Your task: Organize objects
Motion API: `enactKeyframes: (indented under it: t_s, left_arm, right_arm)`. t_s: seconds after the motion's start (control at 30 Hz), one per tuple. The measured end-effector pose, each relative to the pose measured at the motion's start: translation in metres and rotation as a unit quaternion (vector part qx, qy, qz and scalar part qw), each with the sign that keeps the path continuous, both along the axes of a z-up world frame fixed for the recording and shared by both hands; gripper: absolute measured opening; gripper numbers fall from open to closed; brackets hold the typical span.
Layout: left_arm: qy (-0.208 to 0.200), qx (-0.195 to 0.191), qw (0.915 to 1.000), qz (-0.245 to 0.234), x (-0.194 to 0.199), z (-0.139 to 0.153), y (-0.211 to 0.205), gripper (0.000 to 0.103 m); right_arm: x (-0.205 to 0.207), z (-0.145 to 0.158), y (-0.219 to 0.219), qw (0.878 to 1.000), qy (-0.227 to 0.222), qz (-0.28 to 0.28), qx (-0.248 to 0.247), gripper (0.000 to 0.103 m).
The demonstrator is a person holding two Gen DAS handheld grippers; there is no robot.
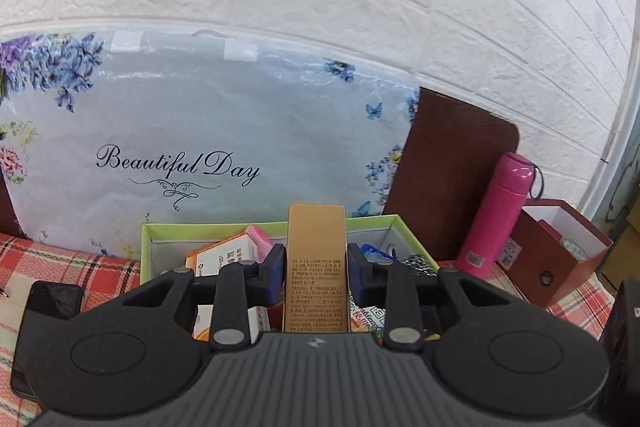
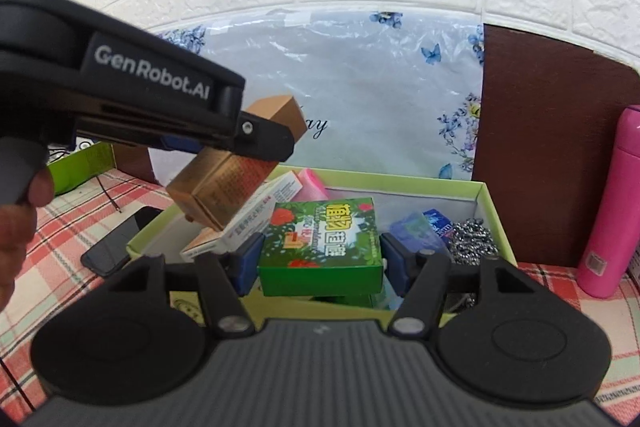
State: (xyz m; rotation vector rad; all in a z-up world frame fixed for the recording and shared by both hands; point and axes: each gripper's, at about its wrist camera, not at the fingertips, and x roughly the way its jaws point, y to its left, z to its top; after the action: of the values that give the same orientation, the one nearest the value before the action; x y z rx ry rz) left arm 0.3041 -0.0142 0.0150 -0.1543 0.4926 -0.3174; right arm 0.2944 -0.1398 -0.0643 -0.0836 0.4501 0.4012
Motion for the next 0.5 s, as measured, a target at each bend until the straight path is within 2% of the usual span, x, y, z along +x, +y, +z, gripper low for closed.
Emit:
enactKeyframes:
  t_s: [0.13,0.23,0.27,0.3,0.33,0.37,0.5]
  left_arm:
    - [0.012,-0.004,0.9999,-0.003,0.018,-0.01,-0.001,0.033]
    - [0.004,-0.005,1.0,-0.002,0.024,-0.014,-0.001,0.036]
    - [-0.003,-0.008,1.0,0.001,0.024,-0.013,0.0,0.044]
    - [-0.006,-0.01,0.9999,0.005,0.023,-0.013,0.002,0.068]
    - [-0.012,-0.014,0.9997,0.014,0.02,-0.011,0.005,0.083]
    - [-0.025,-0.018,0.9992,0.024,0.016,-0.009,0.008,0.084]
    - [-0.038,-0.022,0.9987,0.025,0.006,-0.003,0.014,0.084]
  right_arm:
    - [0.01,-0.009,0.012,0.999,-0.013,0.002,-0.035,0.061]
    - [0.014,-0.014,0.015,0.998,-0.024,0.011,-0.048,0.062]
    - [0.013,-0.015,0.015,0.998,-0.029,0.017,-0.051,0.065]
    - [0.011,-0.016,0.015,0.998,-0.034,0.019,-0.054,0.077]
    - [0.007,-0.016,0.014,0.997,-0.043,0.018,-0.057,0.086]
    - [0.003,-0.017,0.013,0.997,-0.055,0.015,-0.059,0.096]
    - [-0.012,-0.015,0.007,0.995,-0.076,0.003,-0.064,0.103]
